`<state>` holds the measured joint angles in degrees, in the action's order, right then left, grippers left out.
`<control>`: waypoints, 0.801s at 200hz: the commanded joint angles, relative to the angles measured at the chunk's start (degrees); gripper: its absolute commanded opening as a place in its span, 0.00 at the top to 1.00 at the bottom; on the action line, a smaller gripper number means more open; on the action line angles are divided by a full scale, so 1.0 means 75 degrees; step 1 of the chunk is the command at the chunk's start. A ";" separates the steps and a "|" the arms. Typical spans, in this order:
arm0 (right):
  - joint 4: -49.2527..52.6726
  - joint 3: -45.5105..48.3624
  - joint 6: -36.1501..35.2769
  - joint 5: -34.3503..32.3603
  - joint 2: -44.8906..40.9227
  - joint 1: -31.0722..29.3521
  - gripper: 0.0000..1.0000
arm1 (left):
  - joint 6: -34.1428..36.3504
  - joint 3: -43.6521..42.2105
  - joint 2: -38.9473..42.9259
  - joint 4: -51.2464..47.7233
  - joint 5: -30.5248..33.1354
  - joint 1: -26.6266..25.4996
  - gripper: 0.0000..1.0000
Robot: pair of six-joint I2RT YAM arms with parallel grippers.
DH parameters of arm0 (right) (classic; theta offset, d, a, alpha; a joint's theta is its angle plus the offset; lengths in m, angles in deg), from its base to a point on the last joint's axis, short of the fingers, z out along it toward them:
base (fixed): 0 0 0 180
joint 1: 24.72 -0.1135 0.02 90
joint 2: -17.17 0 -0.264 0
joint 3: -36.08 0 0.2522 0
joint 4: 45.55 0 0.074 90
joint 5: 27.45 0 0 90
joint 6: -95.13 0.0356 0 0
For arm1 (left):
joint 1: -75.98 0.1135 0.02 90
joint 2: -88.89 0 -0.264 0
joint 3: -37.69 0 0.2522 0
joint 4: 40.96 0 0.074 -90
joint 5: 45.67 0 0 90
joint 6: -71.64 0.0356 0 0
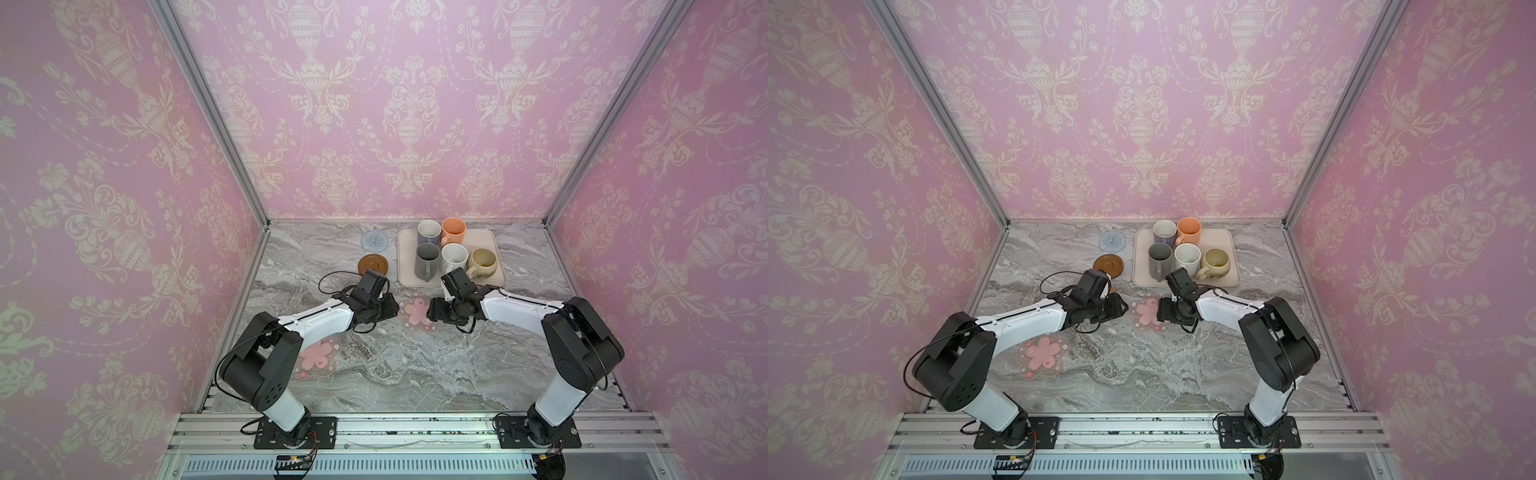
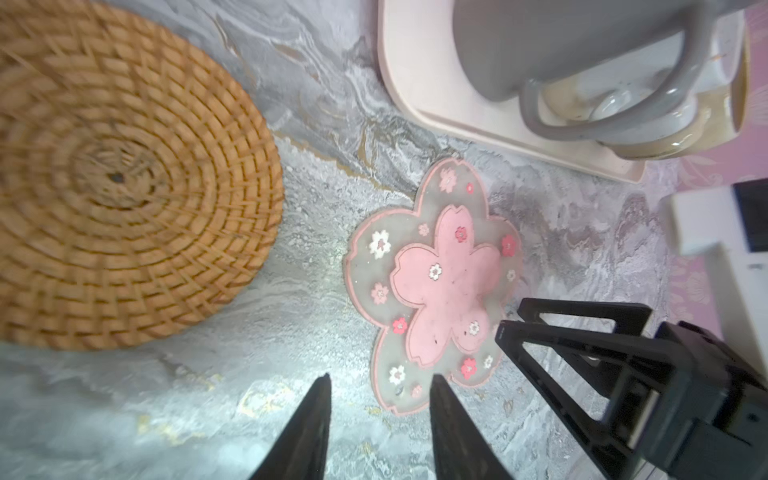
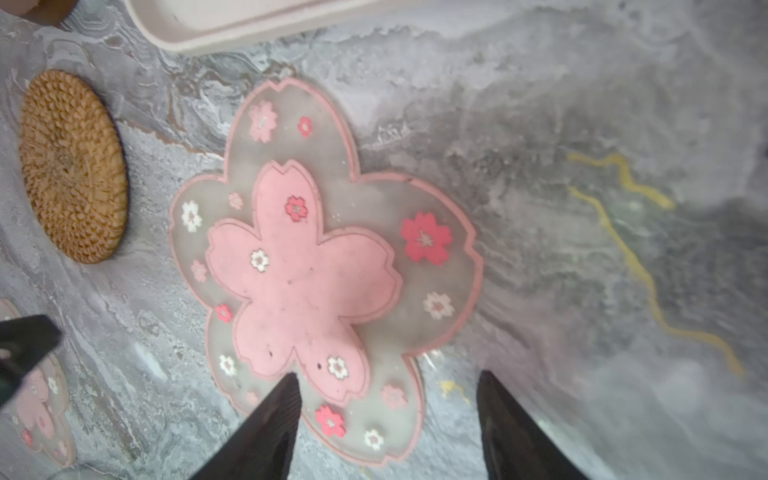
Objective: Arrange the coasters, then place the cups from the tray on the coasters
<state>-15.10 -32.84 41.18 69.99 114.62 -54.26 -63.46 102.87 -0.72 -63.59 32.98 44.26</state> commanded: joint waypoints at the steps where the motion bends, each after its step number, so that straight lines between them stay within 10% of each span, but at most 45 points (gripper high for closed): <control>1: 0.0488 0.0136 -0.0069 -0.0349 -0.0654 0.0016 0.32 | 0.0672 0.0141 0.0770 -0.1428 0.0445 0.0268 0.58; 55: 0.0917 -0.0239 -0.0191 -0.0579 -0.1379 -0.0803 0.32 | 0.0749 -0.1126 0.3110 -0.3484 0.1016 0.1695 0.56; 160: 0.0316 -0.2784 -0.0191 0.0577 0.1154 -0.3431 0.32 | 0.0034 -0.2560 0.5505 -0.4688 0.0634 0.4190 0.47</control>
<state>-12.93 -49.93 41.05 71.46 120.37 -77.53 -59.81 85.34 37.45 -95.37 35.97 72.98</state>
